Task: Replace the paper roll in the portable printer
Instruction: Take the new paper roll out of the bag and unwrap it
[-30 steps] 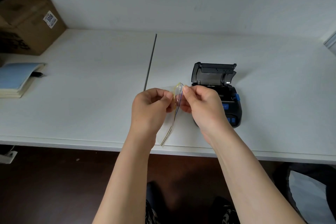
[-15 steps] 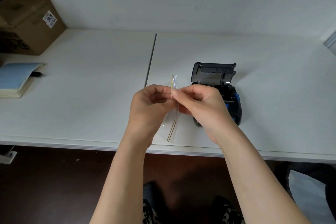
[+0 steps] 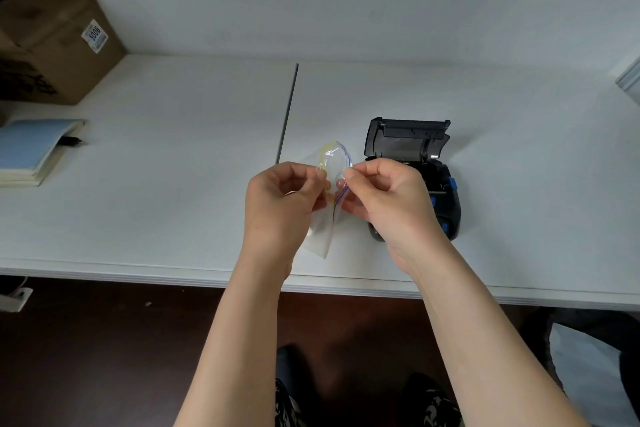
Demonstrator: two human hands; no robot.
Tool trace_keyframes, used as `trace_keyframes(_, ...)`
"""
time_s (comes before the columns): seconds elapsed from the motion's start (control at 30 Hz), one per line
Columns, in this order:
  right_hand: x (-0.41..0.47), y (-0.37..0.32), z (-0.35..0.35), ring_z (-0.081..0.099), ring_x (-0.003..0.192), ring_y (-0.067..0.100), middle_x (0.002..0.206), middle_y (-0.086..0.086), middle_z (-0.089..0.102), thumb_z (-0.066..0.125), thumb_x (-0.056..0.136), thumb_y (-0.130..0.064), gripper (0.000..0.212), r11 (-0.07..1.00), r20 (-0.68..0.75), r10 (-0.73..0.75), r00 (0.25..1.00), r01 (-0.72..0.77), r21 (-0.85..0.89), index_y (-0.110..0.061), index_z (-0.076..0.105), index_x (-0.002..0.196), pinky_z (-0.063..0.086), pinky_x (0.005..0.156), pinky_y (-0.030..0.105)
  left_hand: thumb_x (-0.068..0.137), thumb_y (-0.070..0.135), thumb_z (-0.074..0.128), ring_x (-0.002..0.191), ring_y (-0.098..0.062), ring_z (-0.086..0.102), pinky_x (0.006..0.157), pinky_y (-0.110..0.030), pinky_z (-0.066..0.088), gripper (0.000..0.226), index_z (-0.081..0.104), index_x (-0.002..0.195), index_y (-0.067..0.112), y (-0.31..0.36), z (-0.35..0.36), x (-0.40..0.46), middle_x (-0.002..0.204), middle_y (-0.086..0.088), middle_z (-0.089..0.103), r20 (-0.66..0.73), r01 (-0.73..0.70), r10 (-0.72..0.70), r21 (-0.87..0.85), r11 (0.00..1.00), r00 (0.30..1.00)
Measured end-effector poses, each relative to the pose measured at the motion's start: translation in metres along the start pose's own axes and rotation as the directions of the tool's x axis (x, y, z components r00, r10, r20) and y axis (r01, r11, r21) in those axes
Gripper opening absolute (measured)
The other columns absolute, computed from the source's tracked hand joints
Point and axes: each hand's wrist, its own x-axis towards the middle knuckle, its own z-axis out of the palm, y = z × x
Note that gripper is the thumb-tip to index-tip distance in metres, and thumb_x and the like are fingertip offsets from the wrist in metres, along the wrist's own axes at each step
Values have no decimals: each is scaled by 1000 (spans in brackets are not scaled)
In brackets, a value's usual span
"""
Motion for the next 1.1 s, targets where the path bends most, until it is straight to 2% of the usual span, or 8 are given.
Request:
trace_keyframes(0.17, -3, -3, -5, 70, 64, 14, 79, 8, 72, 69, 86, -17, 11, 987, 186, 110, 976, -84, -138, -7, 71, 86, 61, 68, 29, 85, 0, 65, 59, -13, 66, 65, -20, 55, 13, 65, 73, 6, 0, -1, 1, 69, -9, 67, 15, -22, 24, -103, 994, 1000)
trace_keyframes(0.3, -1, -1, -6, 68, 71, 24, 85, 18, 72, 64, 89, -11, 12, 987, 148, 59, 987, -35, -159, -13, 71, 79, 61, 77, 42, 81, -1, 68, 60, -14, 67, 66, -22, 57, 8, 66, 78, 5, 0, -2, 1, 70, -8, 69, 69, 6, -1, -76, 997, 998)
trace_keyframes(0.47, 0, -1, -6, 66, 65, 16, 75, 7, 70, 64, 89, -12, 14, 982, 101, -3, 995, 22, -189, -18, 69, 78, 59, 62, 24, 86, 5, 64, 66, -25, 65, 55, -18, 51, 10, 64, 77, -1, 0, 1, -3, 80, -25, 70, 152, 50, -53, 20, 999, 987)
trace_keyframes(0.53, 0, 0, -5, 67, 65, 16, 75, 8, 70, 65, 88, -12, 13, 983, 81, -17, 997, 31, -179, -19, 70, 78, 60, 63, 26, 87, 5, 62, 69, -27, 65, 57, -19, 53, 11, 64, 80, -3, 0, 1, -3, 81, -26, 70, 150, 42, -45, 21, 999, 988)
trace_keyframes(0.63, 0, 0, -4, 68, 63, 18, 73, 9, 72, 66, 87, -12, 10, 986, 38, -28, 999, 34, -161, -16, 71, 79, 61, 68, 33, 89, 4, 59, 68, -25, 65, 67, -25, 56, 13, 62, 77, 1, 1, 2, -3, 74, -16, 70, 144, 37, -39, 12, 999, 989)
trace_keyframes(0.73, 0, 0, -3, 66, 57, 15, 64, 3, 68, 66, 87, -10, 14, 990, -2, -32, 999, 32, -139, -15, 70, 75, 61, 66, 32, 89, 5, 59, 66, -23, 66, 74, -32, 56, 13, 60, 77, 4, 2, 1, -2, 74, -12, 69, 123, 35, -33, -15, 999, 992)
trace_keyframes(0.93, -3, -9, -6, 59, 47, 8, 63, -2, 65, 65, 86, -9, 12, 991, 61, 71, 996, -63, -121, -15, 61, 96, 53, 49, 19, 90, 4, 58, 62, -20, 67, 72, -32, 58, 10, 59, 80, 1, 2, 1, -1, 75, -13, 68, 96, -17, 19, -19, 1000, 995)
trace_keyframes(1.1, -4, -11, -10, 60, 44, 8, 59, -2, 65, 61, 84, 3, 19, 985, 70, 56, 996, -43, -168, -14, 56, 91, 60, 56, 26, 87, -1, 59, 61, -19, 66, 72, -35, 55, 16, 59, 74, 7, 4, -1, -1, 70, -10, 66, 47, -17, 20, -52, 999, 999)
